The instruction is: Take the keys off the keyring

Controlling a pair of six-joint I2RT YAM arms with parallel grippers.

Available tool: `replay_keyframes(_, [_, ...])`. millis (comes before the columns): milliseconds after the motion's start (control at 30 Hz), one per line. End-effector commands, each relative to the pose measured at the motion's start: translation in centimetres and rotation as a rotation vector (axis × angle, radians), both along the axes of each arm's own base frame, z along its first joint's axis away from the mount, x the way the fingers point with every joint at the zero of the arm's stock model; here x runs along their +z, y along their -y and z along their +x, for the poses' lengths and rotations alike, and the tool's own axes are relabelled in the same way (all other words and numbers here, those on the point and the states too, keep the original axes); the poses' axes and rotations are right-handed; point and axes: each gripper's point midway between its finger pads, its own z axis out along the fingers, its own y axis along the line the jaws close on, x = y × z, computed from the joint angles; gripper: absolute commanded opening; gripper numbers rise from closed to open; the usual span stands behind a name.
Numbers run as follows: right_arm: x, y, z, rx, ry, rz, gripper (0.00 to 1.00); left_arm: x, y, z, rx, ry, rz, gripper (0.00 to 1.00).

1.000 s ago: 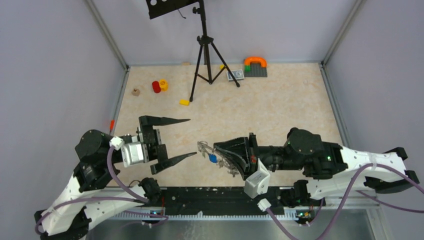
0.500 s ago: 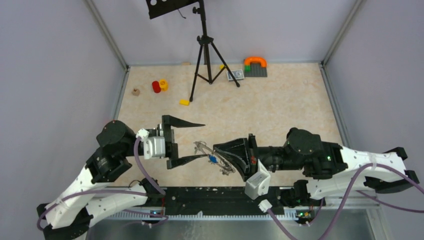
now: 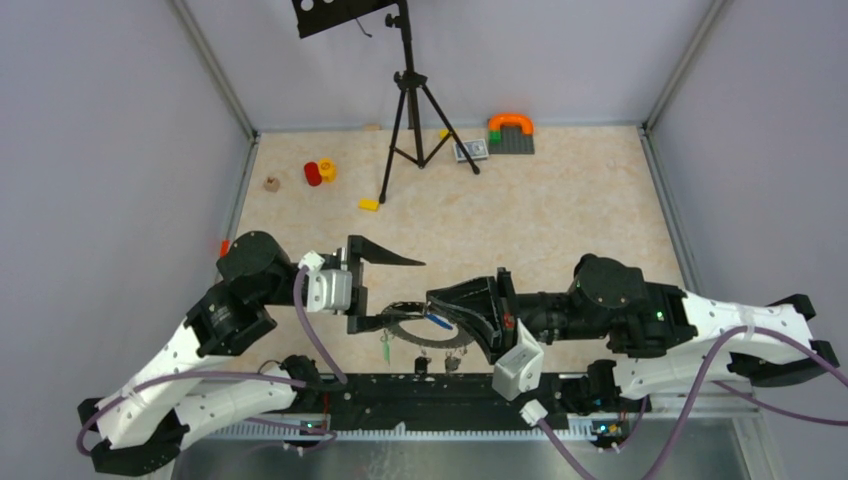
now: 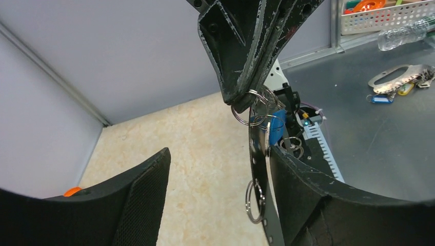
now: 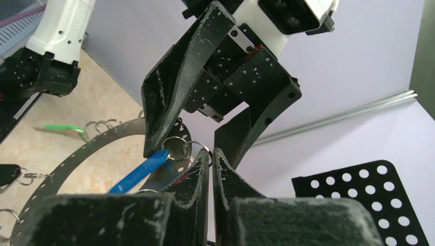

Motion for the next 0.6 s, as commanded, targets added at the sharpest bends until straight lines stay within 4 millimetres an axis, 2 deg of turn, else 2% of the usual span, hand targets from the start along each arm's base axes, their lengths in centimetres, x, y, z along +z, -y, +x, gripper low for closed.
replay_keyframes(0, [4.4, 0.9, -0.8, 0.033, 0.014, 0.129, 0.0, -0.1, 0.4, -0.7, -0.05, -0.019, 0.003, 0.71])
replay_keyframes(133, [4.4, 0.8, -0.9, 0.04, 0.015, 0.131, 0.0, -0.3, 0.5, -0.7, -0.06, -0.023, 0.009, 0.66])
replay_keyframes(267, [4.5, 1.0, -0.9, 0.04, 0.015, 0.137, 0.0, -0.4, 0.6, -0.9, -0.069, -0.029, 0.013, 0.66])
replay_keyframes(400, [4.8, 1.4, -0.9, 0.038, 0.015, 0.146, 0.0, -0.7, 0.2, -1.1, -0.069, -0.017, 0.027, 0.78])
replay_keyframes(567, [5.0, 1.7, -0.9, 0.043, 0.013, 0.151, 0.0, -1.3, -0.6, -1.3, -0.056, 0.016, 0.047, 0.79])
